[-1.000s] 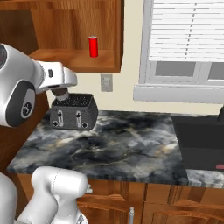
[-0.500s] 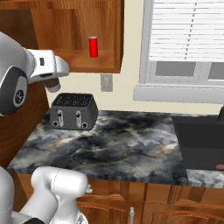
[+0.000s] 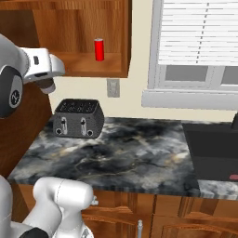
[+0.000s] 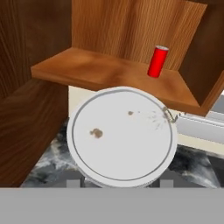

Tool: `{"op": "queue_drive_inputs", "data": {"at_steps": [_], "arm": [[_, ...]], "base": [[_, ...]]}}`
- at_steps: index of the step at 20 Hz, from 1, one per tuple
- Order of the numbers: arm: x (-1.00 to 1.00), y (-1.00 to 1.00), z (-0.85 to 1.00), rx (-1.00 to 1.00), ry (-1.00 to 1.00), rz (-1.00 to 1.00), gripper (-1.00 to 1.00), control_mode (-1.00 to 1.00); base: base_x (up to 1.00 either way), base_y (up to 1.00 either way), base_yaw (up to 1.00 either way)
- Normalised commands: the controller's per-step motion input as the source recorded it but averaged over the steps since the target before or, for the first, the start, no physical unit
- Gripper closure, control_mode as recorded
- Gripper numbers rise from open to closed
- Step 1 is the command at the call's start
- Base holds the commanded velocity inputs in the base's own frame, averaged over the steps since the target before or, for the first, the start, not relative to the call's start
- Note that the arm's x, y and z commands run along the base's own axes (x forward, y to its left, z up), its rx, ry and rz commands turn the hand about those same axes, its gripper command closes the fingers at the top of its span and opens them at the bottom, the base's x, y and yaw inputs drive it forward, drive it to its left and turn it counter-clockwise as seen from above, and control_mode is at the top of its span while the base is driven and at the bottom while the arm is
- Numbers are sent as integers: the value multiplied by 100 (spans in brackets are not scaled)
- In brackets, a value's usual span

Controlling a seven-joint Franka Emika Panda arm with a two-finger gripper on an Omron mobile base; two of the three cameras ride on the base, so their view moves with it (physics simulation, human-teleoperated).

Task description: Sort all alcoholic drinks to one cabinet, and non-alcoholic drinks to the other.

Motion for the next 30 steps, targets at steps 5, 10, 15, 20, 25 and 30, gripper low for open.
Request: {"op": "queue_drive_inputs", "data": {"at_steps": [5,10,15,20,25,30], "arm": [[17,22,7,1,0,4,100,-100],[32,14,2,1,-2,2,100,-100],[34,14,0,0,-2,1,100,-100],[33,9,0,0,-2,1,100,-100],[34,4,0,0,-1,0,100,-100],[37,5,0,1,0,0,100,-100]], "base": [[0,0,0],[0,0,0],[0,0,0],[0,0,0],[0,0,0],[0,0,0]]}}
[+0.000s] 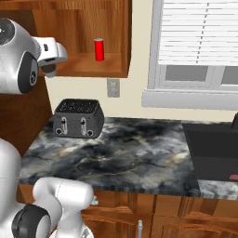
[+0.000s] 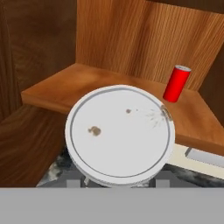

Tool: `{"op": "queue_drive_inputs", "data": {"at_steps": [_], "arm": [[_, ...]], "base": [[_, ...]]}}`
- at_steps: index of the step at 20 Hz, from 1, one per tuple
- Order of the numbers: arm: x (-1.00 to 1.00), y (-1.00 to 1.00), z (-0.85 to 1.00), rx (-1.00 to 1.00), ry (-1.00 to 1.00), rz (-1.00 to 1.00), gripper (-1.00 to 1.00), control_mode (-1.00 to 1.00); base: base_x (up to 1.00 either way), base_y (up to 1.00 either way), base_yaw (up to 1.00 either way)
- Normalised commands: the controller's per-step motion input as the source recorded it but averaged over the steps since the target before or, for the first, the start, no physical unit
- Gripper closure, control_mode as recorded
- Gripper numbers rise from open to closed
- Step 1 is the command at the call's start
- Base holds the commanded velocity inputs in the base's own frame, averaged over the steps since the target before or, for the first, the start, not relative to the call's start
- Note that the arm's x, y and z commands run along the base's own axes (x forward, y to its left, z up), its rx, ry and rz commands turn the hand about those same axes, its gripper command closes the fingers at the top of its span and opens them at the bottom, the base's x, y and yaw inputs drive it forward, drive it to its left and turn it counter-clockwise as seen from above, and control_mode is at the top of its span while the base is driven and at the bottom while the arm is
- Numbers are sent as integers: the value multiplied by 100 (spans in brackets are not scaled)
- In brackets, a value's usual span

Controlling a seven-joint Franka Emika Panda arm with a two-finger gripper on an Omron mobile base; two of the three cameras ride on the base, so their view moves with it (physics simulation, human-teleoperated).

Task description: Sort all alcoholic drinks to one cabinet, and non-alcoholic drinks to the other.

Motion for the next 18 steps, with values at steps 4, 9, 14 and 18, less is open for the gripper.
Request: {"op": "queue_drive_inputs", "data": {"at_steps": [4,9,14,18], "arm": [[35,5,0,0,0,0,100,-100],[36,6,0,0,0,0,100,-100],[36,6,-5,0,0,0,100,-100],[36,5,-12,0,0,0,100,-100]], "base": [[0,0,0],[0,0,0],[0,0,0],[0,0,0]]}}
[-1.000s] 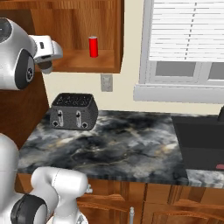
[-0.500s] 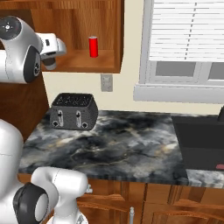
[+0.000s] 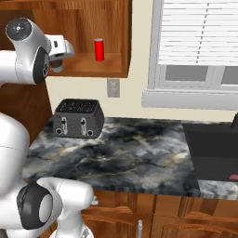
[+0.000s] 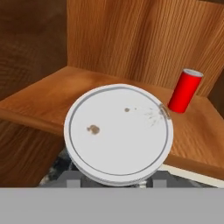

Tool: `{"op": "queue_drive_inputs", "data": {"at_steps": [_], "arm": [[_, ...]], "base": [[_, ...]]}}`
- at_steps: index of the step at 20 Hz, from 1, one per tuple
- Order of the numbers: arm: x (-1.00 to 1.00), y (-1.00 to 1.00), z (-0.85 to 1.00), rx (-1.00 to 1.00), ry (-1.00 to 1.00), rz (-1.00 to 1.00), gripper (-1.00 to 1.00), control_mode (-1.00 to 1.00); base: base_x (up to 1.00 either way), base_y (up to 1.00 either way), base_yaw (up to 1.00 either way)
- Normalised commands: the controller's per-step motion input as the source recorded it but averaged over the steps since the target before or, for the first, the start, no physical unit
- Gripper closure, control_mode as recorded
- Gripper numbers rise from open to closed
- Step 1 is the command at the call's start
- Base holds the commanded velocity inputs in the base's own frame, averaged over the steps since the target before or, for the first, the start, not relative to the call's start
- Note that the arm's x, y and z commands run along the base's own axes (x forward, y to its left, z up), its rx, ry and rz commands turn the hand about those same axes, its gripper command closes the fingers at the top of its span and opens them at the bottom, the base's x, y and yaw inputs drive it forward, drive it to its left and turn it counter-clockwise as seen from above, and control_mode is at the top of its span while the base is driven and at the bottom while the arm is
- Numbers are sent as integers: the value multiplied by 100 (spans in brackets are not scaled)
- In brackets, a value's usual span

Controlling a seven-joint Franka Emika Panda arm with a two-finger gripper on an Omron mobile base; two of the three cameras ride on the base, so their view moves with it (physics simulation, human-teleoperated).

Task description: Sort all alcoholic drinks to one cabinet, and non-alcoholic drinks to the other.

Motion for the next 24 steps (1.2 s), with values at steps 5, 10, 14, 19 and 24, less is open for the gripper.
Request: {"op": "queue_drive_inputs", "data": {"at_steps": [5,10,14,19,24], "arm": [[34,5,-12,0,0,0,100,-100],[34,5,-7,0,0,0,100,-100],[33,5,-7,0,0,0,100,-100],[32,5,-4,0,1,0,100,-100],[34,5,-2,1,2,0,100,-100]], "base": [[0,0,0],[0,0,0],[0,0,0],[0,0,0],[0,0,0]]}}
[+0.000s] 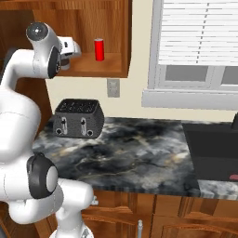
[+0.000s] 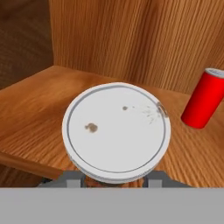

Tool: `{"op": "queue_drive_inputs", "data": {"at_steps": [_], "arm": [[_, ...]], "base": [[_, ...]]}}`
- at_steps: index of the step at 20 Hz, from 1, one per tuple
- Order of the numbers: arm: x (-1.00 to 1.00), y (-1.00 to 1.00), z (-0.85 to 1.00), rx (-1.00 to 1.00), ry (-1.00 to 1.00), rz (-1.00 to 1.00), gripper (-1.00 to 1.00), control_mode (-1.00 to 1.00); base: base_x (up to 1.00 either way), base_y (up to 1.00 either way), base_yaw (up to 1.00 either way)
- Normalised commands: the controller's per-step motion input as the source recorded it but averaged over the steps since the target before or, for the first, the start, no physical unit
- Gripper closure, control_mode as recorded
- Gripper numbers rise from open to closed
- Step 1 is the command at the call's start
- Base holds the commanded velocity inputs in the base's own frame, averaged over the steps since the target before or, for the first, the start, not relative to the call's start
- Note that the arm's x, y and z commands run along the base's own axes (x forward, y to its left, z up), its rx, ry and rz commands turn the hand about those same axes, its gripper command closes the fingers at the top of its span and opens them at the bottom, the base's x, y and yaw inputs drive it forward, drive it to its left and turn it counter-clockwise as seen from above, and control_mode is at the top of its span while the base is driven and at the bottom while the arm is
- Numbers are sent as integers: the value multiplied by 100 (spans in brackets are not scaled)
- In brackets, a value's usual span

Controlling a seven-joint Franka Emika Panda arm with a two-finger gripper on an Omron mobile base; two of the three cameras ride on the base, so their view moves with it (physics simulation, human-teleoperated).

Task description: Sort all alcoholic drinks to one cabinet, and non-alcoholic drinks to the other.

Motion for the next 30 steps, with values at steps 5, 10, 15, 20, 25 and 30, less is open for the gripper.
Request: {"op": "queue_drive_inputs", "data": {"at_steps": [5,10,15,20,25,30], "arm": [[36,5,-1,1,2,0,100,-100],[35,5,-3,0,2,0,100,-100],[35,6,-5,0,2,0,100,-100],[34,6,-5,0,1,0,100,-100],[33,8,-8,0,0,0,100,-100],[26,11,-11,0,0,0,100,-100]], "base": [[0,0,0],[0,0,0],[0,0,0],[0,0,0],[0,0,0],[0,0,0]]}}
